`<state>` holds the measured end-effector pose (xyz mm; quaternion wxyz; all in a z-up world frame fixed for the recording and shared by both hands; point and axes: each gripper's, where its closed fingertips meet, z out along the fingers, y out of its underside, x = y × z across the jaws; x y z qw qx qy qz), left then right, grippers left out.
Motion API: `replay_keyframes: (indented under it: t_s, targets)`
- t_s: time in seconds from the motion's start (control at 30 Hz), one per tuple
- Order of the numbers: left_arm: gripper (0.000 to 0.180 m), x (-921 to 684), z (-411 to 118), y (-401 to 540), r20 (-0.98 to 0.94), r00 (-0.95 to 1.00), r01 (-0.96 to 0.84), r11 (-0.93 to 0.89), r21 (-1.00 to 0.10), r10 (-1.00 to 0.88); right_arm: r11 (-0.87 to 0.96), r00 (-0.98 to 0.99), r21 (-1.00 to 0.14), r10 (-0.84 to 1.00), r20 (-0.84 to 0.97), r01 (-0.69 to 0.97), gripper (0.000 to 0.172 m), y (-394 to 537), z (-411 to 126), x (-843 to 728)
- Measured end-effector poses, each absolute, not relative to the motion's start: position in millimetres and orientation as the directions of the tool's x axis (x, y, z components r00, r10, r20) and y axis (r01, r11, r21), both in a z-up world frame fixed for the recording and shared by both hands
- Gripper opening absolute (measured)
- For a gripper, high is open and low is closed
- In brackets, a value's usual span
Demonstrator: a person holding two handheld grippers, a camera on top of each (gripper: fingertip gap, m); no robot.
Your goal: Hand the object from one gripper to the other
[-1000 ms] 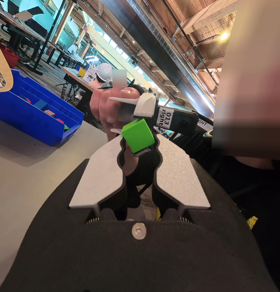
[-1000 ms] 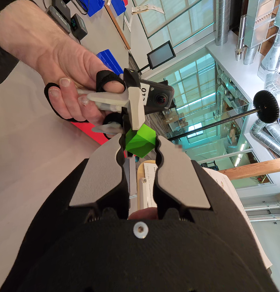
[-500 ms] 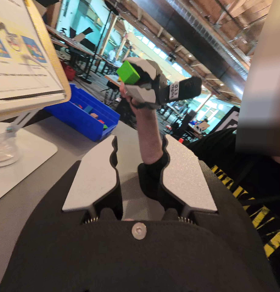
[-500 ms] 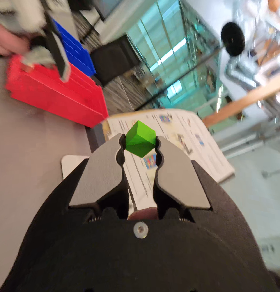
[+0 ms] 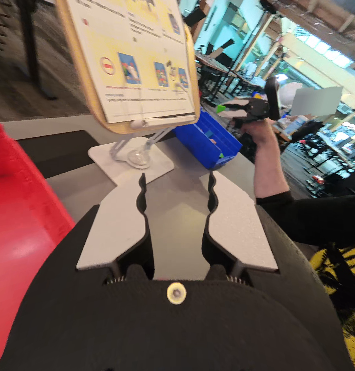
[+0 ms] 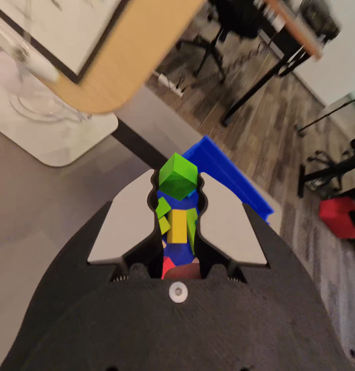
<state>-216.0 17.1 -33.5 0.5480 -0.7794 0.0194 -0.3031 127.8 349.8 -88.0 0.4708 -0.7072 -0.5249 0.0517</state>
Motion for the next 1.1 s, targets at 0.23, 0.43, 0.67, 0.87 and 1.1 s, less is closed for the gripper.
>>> replay_keyframes:
  t_s: [0.23, 0.43, 0.67, 0.87, 1.1]
  targets:
    - [0.062, -253, -47, 5, 0.384, 0.894, 0.267, -0.414, -0.870, -0.230, -0.262, 0.502, -0.626, 0.831, 0.239, 0.734, 0.035, 372, -166, 151]
    - [0.065, -277, -77, -1, 0.322, 0.940, 0.233, -0.485, -0.843, -0.108, -0.335, 0.513, -0.563, 0.837, 0.192, 0.756, 0.035, 373, -191, 157]
    - [0.072, -308, -93, -10, 0.252, 0.968, 0.213, -0.520, -0.827, -0.004, -0.369, 0.526, -0.537, 0.833, 0.170, 0.759, 0.035, 373, -198, 159]
    - [0.072, -318, -95, -18, 0.277, 0.961, 0.244, -0.515, -0.822, 0.012, -0.415, 0.555, -0.528, 0.821, 0.135, 0.741, 0.035, 374, -201, 172]
    - [0.073, -320, -109, -14, 0.264, 0.964, 0.238, -0.549, -0.801, 0.031, -0.429, 0.548, -0.509, 0.830, 0.105, 0.746, 0.035, 374, -214, 169]
